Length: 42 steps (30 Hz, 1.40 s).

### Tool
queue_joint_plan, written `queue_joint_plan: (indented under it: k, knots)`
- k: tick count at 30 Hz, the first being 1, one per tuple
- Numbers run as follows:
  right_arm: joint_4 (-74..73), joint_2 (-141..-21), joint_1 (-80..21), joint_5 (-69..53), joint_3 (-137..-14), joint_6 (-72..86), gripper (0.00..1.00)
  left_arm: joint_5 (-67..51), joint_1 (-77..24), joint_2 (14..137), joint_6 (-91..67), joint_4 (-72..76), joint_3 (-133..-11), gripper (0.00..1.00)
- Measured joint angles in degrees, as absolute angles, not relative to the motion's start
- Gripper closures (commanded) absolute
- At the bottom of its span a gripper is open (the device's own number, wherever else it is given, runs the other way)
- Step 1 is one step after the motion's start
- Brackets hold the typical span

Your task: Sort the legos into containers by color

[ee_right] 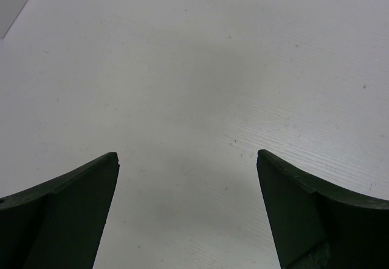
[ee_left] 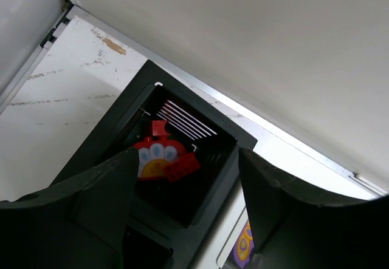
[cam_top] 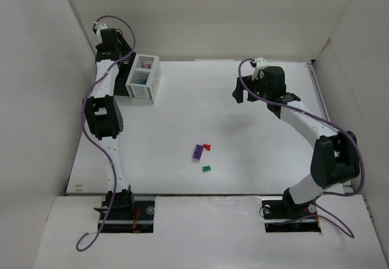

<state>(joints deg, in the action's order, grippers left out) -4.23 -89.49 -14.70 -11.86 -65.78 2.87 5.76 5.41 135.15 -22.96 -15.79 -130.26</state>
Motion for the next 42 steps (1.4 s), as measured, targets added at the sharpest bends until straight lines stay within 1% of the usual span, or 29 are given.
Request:
queue_joint_plan:
  k: [2, 3, 6, 7, 10, 13, 15, 16, 17, 20, 23, 27, 31, 33, 35, 39, 42]
  knots:
    - [-4.2, -89.5, -14.8, -11.9, -65.8, 2.9, 0.0, 5.1, 5.5, 135.0, -22.7, -15.4, -130.0, 0.33]
    - [-4.3, -89.3, -14.9, -11.9, -65.8, 2.9, 0.0, 4.5, 5.7, 134.6, -22.5, -15.3, -129.5, 0.29]
    - [-4.3, -88.3, -15.0, -11.9, -65.5, 2.9, 0.0, 2.6, 5.5, 131.0, -21.1, -15.5, -124.8, 0.23]
    - [-4.2, -87.6, -15.1, -11.9, -65.1, 2.8, 0.0, 2.2, 5.3, 129.1, -20.5, -15.3, -122.6, 0.2]
    - [-4.0, -84.7, -15.1, -12.0, -63.3, 2.8, 0.0, 2.2, 3.7, 121.9, -17.3, -15.6, -115.6, 0.19]
    - [-3.8, -81.8, -15.1, -12.5, -61.2, 2.8, 0.0, 0.3, -0.4, 112.9, -12.7, -14.5, -107.5, 0.19]
    - [-3.9, -79.9, -14.9, -13.0, -59.4, 2.6, 0.0, -4.4, -4.4, 106.7, -8.6, -12.2, -101.0, 0.19]
    - [-4.1, -79.1, -14.7, -13.4, -58.4, 2.5, 0.0, -7.9, -6.2, 103.5, -6.3, -10.2, -96.8, 0.15]
    - [-4.4, -78.2, -14.5, -13.9, -57.5, 2.4, 0.0, -11.4, -8.4, 100.5, -3.2, -9.1, -92.8, 0.14]
    - [-5.8, -75.9, -13.8, -15.1, -55.1, 1.9, 0.0, -20.6, -14.2, 95.3, 5.6, -8.4, -83.2, 0.14]
    - [-7.4, -73.2, -13.5, -15.9, -53.2, 1.3, 0.0, -25.1, -19.2, 96.7, 14.0, -12.4, -81.9, 0.17]
    - [-9.0, -69.0, -13.5, -17.0, -50.6, 0.9, 0.0, -28.1, -24.9, 100.3, 19.6, -15.1, -81.8, 0.17]
    - [-10.8, -64.8, -13.5, -17.4, -48.5, 0.3, 0.0, -28.4, -28.3, 100.9, 20.1, -14.8, -79.0, 0.17]
    - [-11.4, -63.0, -13.5, -17.6, -47.9, -0.2, 0.0, -26.1, -30.5, 100.9, 19.8, -14.5, -77.4, 0.2]
    - [-11.7, -62.1, -13.5, -17.6, -47.8, -0.4, 0.0, -23.3, -33.5, 101.3, 19.2, -14.3, -76.5, 0.22]
    - [-11.8, -60.3, -13.5, -17.7, -47.0, -0.5, 0.0, -21.5, -39.0, 102.6, 17.5, -11.9, -74.0, 0.22]
    - [-12.4, -58.3, -13.5, -17.8, -45.5, -0.6, 0.0, -21.4, -40.2, 103.1, 16.4, -11.3, -71.4, 0.22]
